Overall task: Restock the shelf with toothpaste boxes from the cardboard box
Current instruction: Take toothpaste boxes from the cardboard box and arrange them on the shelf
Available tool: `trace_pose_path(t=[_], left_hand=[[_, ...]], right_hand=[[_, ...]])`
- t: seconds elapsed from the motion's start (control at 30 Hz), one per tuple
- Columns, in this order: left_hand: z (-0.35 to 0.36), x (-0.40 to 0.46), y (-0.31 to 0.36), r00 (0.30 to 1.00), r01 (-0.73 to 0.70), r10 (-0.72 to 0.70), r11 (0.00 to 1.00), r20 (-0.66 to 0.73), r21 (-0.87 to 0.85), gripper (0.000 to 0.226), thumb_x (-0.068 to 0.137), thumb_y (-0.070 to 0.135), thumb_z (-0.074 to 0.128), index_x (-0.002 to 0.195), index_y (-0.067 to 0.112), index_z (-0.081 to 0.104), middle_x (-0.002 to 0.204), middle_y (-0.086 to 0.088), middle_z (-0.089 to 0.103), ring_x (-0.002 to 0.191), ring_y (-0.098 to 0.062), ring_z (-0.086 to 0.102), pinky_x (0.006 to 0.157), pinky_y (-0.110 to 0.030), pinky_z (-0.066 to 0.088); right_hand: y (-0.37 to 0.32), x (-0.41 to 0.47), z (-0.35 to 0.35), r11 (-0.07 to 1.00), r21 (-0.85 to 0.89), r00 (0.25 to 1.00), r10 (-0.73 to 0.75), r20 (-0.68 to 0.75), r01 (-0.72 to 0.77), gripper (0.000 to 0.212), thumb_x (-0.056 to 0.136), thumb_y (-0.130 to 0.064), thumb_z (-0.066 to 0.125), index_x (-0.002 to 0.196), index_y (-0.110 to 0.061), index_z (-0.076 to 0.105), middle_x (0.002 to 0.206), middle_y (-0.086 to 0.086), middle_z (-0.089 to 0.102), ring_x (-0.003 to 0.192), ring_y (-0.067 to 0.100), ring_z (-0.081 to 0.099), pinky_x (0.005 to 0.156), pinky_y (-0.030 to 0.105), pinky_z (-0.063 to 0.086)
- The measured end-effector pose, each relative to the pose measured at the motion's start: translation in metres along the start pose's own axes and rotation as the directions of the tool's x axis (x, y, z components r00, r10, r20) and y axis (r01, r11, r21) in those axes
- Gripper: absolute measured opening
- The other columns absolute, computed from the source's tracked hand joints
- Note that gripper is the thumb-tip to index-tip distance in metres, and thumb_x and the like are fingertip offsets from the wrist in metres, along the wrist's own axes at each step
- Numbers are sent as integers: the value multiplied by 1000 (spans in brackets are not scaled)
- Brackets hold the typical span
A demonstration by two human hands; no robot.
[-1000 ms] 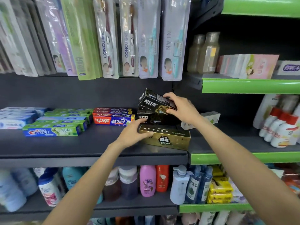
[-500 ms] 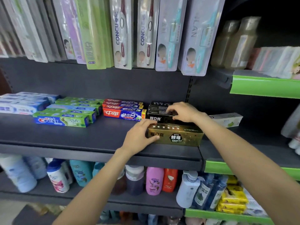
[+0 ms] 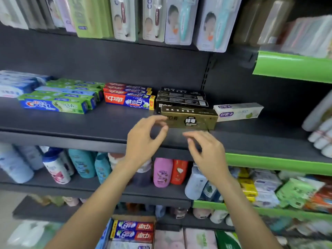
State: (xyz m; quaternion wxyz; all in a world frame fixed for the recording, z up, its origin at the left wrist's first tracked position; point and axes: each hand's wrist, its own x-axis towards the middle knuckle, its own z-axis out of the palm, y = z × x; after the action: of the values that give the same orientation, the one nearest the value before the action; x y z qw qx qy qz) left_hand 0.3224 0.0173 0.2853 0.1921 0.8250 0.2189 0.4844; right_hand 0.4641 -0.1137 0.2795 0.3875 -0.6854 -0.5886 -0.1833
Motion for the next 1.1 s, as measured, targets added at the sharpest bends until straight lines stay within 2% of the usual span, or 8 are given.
trace_pose_path(t=[0.17,0.3,0.43,0.57,0.67,0.77,0.93,1.1], left_hand=[[-29,-84,-21,987,-147,148,989,65,-21,24,92,28,50,93,15,70,76,6,69,69,-3,57,67,-21,45],[-52,-180,-71,927,-37,14,998,375,56,12,89,31,49,93,27,60,74,6,68,68,-6,59,61,-23,45],[-62,-275,-144,695,265,-386,922,607,284,37,77,42,42,102,27,65,95,-4,71,89,-24,65,74,-28,46],[-60,-331,-203,446,286,-625,778,641,560,49,87,38,56,133,21,48,133,-4,51,125,-26,45,102,-30,31],[-55,-360,-236,380,227,-664,742,644,631,62,89,42,56,143,22,32,147,-3,35,136,-21,31,112,-32,20],[-47,-386,-256,315,125,-654,747,688,653,76,88,50,52,149,21,16,155,-6,17,144,-21,14,118,-34,6],[-40,-423,-267,355,111,-625,767,695,633,98,74,62,62,148,14,20,153,-14,18,143,-30,16,117,-40,1],[-29,-437,-268,418,98,-615,762,669,640,112,49,72,72,133,8,37,133,-24,47,120,-42,48,105,-54,32]], right_hand=[[-32,-68,40,997,40,989,-75,127,71,23,90,-20,48,97,-17,69,90,-4,71,79,15,65,66,30,51],[-55,-136,91,1000,29,917,-21,398,10,27,86,-27,43,93,-22,69,84,-7,71,73,16,66,54,27,49],[-67,-207,160,990,-37,726,124,676,-135,20,84,-22,53,97,-23,68,91,-1,71,78,24,67,55,31,50],[-73,-259,224,948,-171,432,278,858,-269,34,88,-23,54,122,-23,57,122,0,59,112,24,56,88,37,48],[-71,-289,265,954,-248,323,292,900,-170,45,86,-34,60,129,-26,50,126,0,55,119,24,51,102,41,37],[-67,-310,299,965,-264,177,260,949,-4,60,84,-40,63,137,-26,38,134,3,46,123,26,43,99,42,40],[-71,-335,327,974,-227,16,227,974,-2,84,80,-39,71,147,-24,22,146,5,31,133,27,30,100,42,36],[-69,-341,343,983,-82,53,74,996,166,110,74,-49,72,151,-26,-3,153,12,16,138,33,23,108,49,25]])
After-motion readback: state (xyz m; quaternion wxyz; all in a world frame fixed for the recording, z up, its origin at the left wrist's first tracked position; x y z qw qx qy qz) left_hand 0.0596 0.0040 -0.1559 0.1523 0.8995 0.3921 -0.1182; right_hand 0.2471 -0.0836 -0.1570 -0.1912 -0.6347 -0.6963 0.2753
